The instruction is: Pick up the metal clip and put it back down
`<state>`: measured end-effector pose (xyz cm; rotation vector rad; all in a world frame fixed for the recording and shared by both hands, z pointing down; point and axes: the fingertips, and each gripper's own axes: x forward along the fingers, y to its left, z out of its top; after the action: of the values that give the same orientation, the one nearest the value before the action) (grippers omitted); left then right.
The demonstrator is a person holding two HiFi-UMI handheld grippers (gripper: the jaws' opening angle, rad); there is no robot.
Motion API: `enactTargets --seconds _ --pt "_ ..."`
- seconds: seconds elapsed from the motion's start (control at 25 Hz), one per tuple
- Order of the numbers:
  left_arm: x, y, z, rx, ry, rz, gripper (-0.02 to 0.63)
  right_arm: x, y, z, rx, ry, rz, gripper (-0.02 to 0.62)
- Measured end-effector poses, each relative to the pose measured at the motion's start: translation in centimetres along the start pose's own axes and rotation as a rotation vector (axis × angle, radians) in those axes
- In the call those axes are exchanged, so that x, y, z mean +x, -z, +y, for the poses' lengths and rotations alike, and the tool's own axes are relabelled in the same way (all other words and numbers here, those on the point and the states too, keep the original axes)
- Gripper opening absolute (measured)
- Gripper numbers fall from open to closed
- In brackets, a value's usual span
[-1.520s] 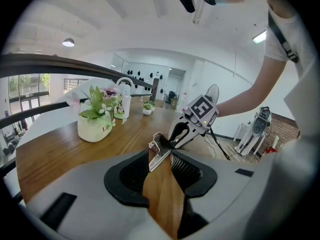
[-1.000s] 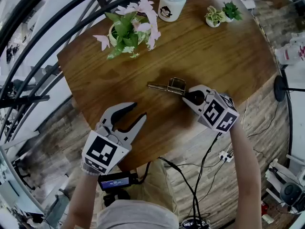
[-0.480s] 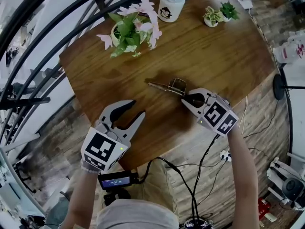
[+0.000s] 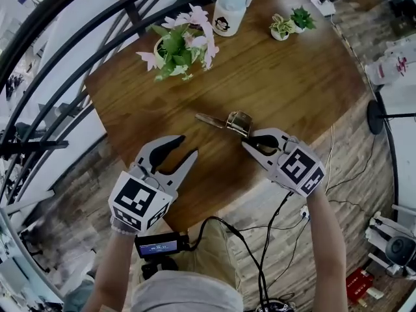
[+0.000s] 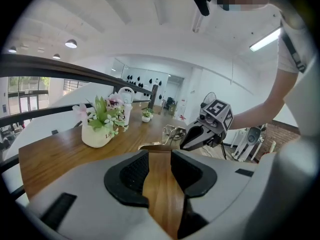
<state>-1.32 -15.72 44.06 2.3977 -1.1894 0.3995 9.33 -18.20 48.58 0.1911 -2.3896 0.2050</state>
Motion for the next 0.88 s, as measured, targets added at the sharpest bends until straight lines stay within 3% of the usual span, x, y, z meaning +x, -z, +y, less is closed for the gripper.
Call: enactTargets --seconds 0.4,0.88 --pt "-2.3 -2.2 -0.2 -0.014 0.009 -0.07 0.143 -2.6 -4.0 4.4 0.006 0.02 -0.1 0.012" --pt "-6.7 -4.6 -1.3 0.077 0.037 -0.123 0.143 -4.9 -7.6 10.2 -0.034 0.035 -0.113 0.012"
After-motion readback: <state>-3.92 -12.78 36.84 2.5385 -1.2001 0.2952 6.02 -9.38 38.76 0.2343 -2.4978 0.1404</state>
